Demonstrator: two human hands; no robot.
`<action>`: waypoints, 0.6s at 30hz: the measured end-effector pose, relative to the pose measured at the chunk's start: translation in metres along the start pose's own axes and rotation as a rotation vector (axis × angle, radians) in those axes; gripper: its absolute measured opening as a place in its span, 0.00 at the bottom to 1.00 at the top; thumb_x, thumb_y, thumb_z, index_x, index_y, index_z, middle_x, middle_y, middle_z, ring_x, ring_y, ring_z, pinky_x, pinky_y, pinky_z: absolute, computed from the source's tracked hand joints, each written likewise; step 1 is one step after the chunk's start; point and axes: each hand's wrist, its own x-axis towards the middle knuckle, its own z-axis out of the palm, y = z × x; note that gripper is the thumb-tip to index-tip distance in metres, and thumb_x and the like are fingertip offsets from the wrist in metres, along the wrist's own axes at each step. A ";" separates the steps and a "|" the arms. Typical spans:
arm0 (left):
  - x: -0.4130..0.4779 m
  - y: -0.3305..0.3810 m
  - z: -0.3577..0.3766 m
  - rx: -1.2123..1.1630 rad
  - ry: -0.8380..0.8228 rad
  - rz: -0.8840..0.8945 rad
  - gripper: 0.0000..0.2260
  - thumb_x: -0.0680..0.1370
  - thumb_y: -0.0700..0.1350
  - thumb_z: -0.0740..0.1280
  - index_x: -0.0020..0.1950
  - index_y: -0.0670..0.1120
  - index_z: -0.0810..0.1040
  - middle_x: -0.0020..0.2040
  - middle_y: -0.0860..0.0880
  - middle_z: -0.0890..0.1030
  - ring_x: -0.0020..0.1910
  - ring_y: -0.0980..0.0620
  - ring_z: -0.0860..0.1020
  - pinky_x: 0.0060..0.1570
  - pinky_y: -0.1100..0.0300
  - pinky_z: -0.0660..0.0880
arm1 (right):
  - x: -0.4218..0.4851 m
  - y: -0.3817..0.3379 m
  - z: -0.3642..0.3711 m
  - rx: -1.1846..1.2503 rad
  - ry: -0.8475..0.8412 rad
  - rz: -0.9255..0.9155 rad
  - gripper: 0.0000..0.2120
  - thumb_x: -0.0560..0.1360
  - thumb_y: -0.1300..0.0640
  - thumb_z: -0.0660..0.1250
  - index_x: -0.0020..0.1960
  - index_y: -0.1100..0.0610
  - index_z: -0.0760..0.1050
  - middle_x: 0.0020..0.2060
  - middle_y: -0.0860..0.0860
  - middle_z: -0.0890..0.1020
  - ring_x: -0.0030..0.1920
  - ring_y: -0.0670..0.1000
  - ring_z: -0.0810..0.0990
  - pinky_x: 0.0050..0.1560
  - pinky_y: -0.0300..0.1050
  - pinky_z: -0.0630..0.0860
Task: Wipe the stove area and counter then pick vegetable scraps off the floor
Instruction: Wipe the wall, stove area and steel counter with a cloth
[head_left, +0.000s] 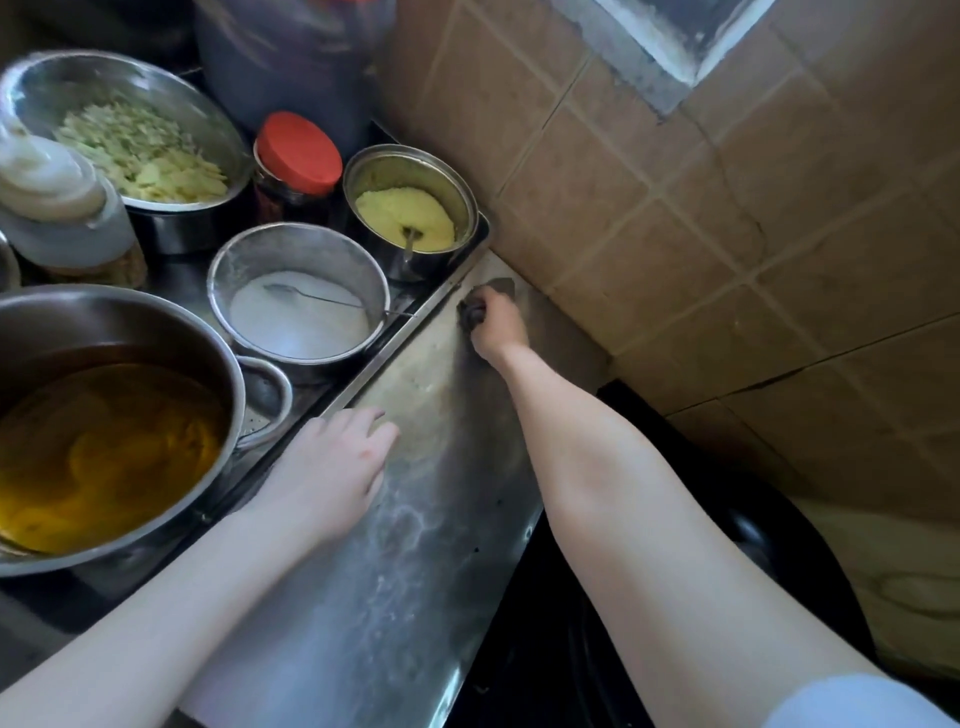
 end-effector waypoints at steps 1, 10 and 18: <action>0.004 0.001 0.000 0.000 0.005 -0.002 0.16 0.80 0.48 0.55 0.68 0.51 0.66 0.74 0.50 0.62 0.71 0.51 0.64 0.63 0.57 0.63 | 0.002 -0.008 0.003 0.002 -0.029 -0.041 0.20 0.72 0.65 0.56 0.61 0.56 0.73 0.58 0.57 0.78 0.57 0.60 0.76 0.58 0.47 0.74; 0.034 0.016 -0.004 0.004 0.061 0.027 0.15 0.80 0.49 0.57 0.67 0.50 0.66 0.72 0.49 0.64 0.69 0.48 0.66 0.64 0.54 0.66 | -0.003 0.030 -0.010 -0.008 0.056 -0.077 0.15 0.74 0.64 0.55 0.57 0.58 0.74 0.55 0.58 0.79 0.55 0.60 0.77 0.52 0.48 0.73; 0.060 0.025 -0.008 0.008 0.105 0.019 0.14 0.80 0.47 0.56 0.65 0.49 0.66 0.68 0.49 0.67 0.65 0.47 0.69 0.58 0.54 0.67 | -0.010 0.110 -0.038 0.023 0.133 0.384 0.12 0.79 0.62 0.56 0.60 0.60 0.71 0.59 0.60 0.75 0.56 0.62 0.76 0.52 0.54 0.75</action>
